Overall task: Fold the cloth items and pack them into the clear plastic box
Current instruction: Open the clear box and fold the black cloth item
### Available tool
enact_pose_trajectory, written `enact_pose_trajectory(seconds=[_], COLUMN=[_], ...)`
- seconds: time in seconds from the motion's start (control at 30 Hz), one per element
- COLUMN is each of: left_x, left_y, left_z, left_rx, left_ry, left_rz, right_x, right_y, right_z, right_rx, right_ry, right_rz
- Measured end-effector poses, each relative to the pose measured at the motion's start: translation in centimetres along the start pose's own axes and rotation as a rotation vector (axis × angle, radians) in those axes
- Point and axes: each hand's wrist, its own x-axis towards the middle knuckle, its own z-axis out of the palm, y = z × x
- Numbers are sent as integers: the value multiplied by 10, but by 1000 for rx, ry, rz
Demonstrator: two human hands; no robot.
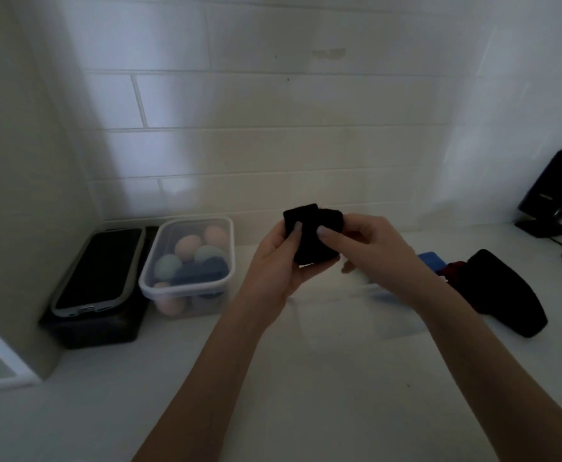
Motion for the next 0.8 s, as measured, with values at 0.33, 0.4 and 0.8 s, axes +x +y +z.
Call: enact_pose_trajectory(seconds=[0.33, 0.4, 0.8], left_x=[-2, -2, -5], left_y=[-2, -3, -5], left_z=[-2, -2, -6], left_rx=[30, 42, 216], left_ry=[-58, -75, -159], left_rz=[-45, -38, 55], right_x=[2, 2, 0], right_y=[9, 9, 4], right_z=[5, 6, -4], right_rx=[-180, -181, 31], right_ry=[105, 106, 19], right_rz=[-63, -72, 90])
